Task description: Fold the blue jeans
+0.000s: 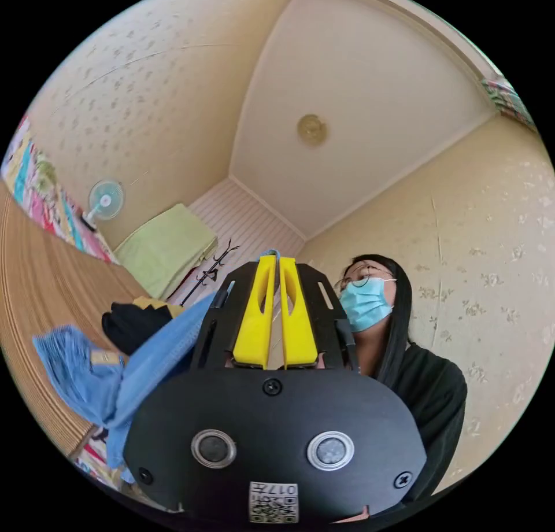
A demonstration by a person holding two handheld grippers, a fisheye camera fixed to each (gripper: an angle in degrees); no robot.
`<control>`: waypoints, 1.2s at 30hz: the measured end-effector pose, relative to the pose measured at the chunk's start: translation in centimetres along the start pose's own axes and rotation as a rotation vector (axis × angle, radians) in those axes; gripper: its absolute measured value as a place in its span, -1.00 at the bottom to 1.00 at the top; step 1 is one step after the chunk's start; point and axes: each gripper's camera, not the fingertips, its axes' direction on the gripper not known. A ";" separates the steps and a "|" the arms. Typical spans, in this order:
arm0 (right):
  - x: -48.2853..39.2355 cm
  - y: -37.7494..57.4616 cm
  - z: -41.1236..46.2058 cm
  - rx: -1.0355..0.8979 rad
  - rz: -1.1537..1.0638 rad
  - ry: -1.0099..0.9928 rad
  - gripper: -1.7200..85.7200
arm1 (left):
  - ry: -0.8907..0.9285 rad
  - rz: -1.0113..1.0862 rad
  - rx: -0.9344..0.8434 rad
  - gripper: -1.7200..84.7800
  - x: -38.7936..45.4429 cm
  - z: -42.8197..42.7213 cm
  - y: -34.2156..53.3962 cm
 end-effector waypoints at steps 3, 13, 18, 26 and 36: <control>-3.6 -5.2 -0.4 -0.003 -0.066 0.038 -0.91 | -0.035 0.101 0.001 -0.98 3.6 2.5 -3.8; 7.5 -15.5 1.8 -0.111 0.148 0.414 -0.92 | -0.580 -0.009 -0.001 -0.98 -5.7 5.1 -13.9; 14.3 -17.5 3.4 -0.130 0.200 0.531 -0.92 | -0.578 -0.042 0.006 -0.98 -11.8 5.5 -15.3; 17.0 -3.9 5.0 -0.308 0.208 0.681 -0.91 | -0.815 -0.029 -0.372 -0.96 -19.3 6.9 -0.7; 15.5 29.8 -0.6 -0.173 0.805 0.468 -0.90 | -0.921 -0.540 -0.204 -0.83 -26.0 -7.0 24.1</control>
